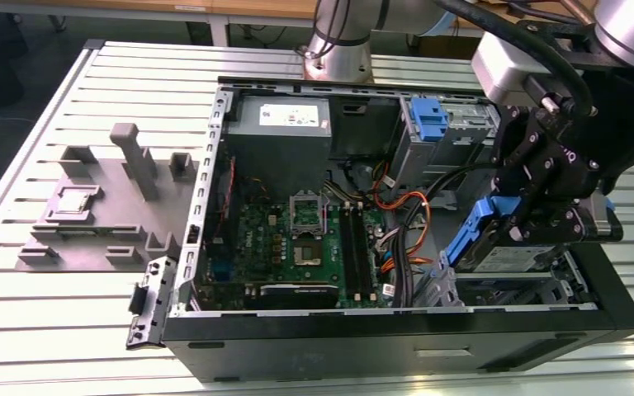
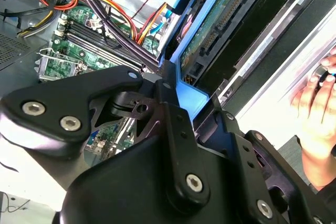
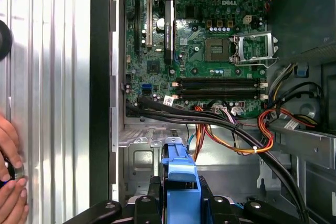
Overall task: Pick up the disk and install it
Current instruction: 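Insert the disk into the insertion slot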
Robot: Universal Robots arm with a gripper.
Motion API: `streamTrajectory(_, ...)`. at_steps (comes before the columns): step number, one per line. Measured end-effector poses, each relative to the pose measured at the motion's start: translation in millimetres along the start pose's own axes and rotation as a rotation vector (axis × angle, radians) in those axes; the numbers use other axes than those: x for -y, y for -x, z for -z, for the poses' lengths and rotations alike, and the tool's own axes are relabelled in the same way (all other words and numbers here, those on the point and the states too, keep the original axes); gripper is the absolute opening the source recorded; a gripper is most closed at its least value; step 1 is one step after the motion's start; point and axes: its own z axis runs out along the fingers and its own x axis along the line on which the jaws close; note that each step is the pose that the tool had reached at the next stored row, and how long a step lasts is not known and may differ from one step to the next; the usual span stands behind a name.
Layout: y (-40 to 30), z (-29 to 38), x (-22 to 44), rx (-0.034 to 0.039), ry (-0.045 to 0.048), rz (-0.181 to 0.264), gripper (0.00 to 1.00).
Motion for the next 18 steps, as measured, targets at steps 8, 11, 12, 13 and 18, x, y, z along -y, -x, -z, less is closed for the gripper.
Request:
streamTrajectory(8, -0.5, -2.0, 0.1, 0.0004, -0.0002, 0.000, 0.50)
streamTrajectory(11, -4.3, -6.9, 0.3, 0.0000, -0.0001, 0.000, 0.50)
streamTrajectory(12, -5.8, -8.7, 0.4, 0.0002, -0.0002, 0.000, 0.49)
streamTrajectory(13, -6.7, -10.7, 0.5, 0.0006, -0.0002, 0.000, 0.42)
streamTrajectory(18, -7.8, -19.6, 2.5, 0.0002, -0.0007, 0.005, 0.24)
